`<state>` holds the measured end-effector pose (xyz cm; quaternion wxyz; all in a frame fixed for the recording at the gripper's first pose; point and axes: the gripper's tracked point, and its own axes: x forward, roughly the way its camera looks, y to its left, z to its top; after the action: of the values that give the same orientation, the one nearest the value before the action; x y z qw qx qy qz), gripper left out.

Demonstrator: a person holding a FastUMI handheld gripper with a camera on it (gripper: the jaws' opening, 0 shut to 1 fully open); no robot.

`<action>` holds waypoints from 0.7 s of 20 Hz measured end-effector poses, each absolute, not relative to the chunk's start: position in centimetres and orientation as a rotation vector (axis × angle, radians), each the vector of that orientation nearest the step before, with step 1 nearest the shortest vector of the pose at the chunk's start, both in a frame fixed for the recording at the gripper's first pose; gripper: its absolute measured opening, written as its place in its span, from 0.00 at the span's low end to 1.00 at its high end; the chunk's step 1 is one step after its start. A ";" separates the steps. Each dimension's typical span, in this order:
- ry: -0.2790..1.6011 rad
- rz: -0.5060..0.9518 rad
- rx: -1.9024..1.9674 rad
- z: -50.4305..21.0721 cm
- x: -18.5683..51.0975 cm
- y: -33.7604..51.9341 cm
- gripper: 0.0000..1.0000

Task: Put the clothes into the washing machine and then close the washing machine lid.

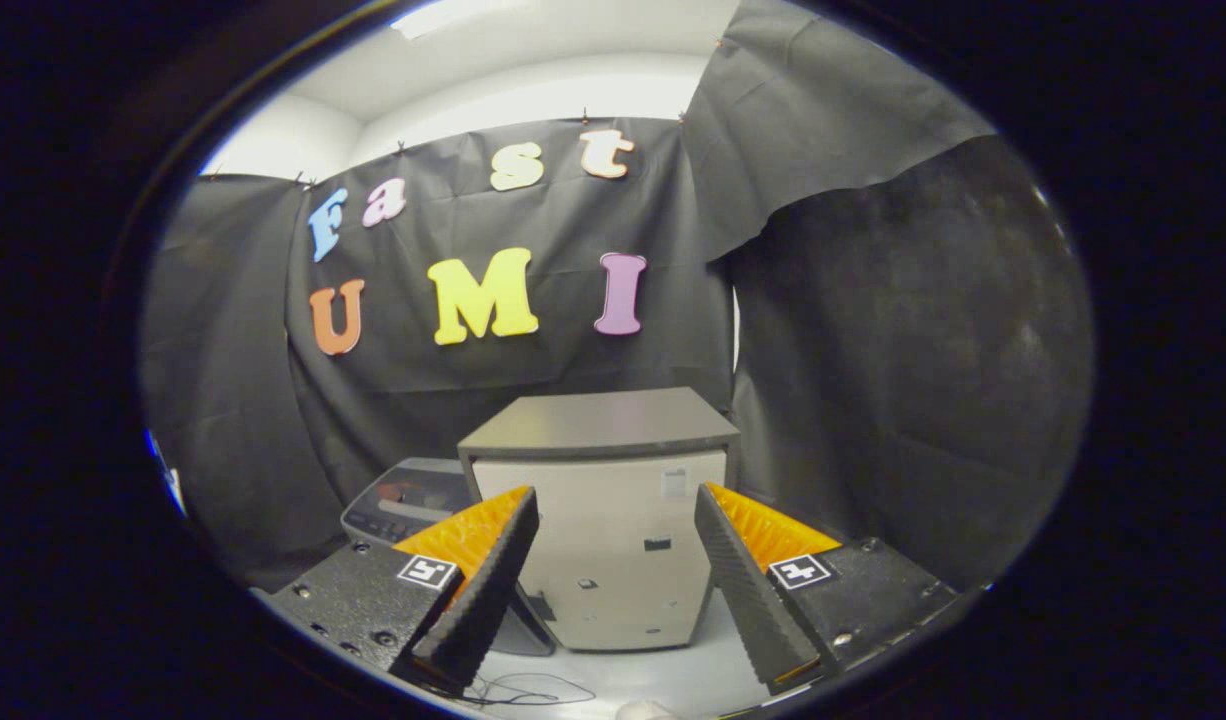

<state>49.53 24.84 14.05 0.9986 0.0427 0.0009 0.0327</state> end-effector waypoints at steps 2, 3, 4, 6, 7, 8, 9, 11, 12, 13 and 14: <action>0.023 0.060 0.063 13.3 48.4 23.8 0.98; 0.032 0.060 0.062 13.1 47.9 23.6 0.98; 0.032 0.067 0.060 12.7 47.2 23.5 0.98; 0.035 0.057 0.034 12.2 46.9 22.9 0.98; 0.040 0.052 0.027 12.2 46.8 22.6 0.98; 0.046 0.056 0.019 11.8 46.2 22.5 0.99; 0.053 0.057 0.013 11.7 46.0 22.5 0.99; 0.063 0.055 0.015 11.5 45.7 22.3 0.99; 0.071 0.055 0.016 11.4 45.5 22.3 0.99; 0.072 0.056 0.022 11.3 45.3 22.3 0.99; 0.074 0.057 0.025 11.3 45.2 22.3 0.99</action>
<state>45.19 22.30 11.31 0.9988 0.0123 0.0370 0.0283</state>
